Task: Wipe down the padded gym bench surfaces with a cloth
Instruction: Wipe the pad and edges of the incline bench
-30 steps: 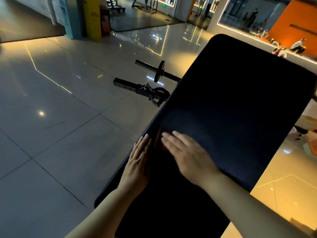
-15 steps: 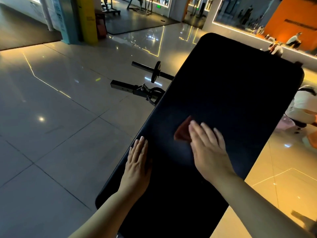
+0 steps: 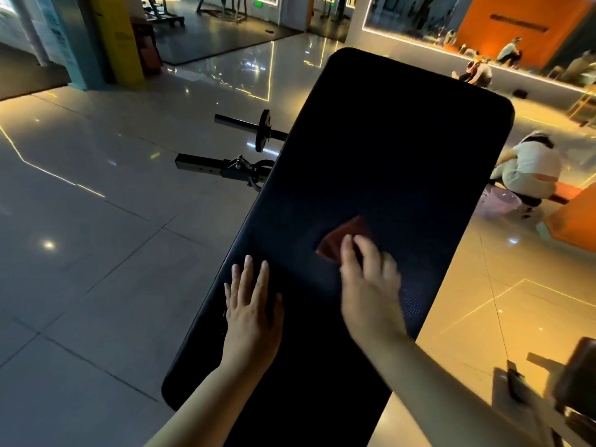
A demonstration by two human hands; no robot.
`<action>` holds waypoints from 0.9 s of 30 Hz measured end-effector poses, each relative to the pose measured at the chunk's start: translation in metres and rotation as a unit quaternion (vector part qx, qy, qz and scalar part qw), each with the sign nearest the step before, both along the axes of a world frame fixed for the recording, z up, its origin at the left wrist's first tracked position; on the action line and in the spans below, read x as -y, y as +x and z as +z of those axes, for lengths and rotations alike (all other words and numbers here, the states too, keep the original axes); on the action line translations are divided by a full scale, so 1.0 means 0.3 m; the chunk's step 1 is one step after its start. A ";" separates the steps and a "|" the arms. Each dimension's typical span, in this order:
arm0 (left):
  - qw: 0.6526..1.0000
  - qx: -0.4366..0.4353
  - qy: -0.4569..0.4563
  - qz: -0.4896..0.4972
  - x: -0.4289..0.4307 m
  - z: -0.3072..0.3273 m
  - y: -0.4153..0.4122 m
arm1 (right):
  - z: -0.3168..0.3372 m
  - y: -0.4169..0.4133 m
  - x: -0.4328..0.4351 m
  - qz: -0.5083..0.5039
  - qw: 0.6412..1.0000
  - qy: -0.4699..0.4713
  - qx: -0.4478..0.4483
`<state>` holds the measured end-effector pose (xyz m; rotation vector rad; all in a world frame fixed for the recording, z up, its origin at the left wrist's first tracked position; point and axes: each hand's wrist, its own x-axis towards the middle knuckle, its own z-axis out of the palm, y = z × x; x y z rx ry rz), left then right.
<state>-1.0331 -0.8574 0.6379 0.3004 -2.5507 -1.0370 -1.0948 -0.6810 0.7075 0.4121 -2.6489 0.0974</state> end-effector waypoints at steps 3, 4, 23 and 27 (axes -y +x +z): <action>0.999 -0.014 0.015 -0.027 -0.030 0.009 0.006 | -0.072 0.079 0.091 0.109 0.991 -0.016 0.078; 0.999 -0.018 0.031 -0.031 -0.042 0.014 0.012 | -0.071 0.098 0.096 0.130 0.984 -0.050 0.108; 0.944 -0.056 -0.274 -0.172 -0.247 0.082 -0.074 | 0.009 -0.032 -0.229 0.012 1.000 -0.018 0.004; 0.987 -0.015 -0.159 -0.014 -0.222 0.150 -0.182 | -0.004 -0.043 -0.226 0.014 1.000 -0.019 -0.016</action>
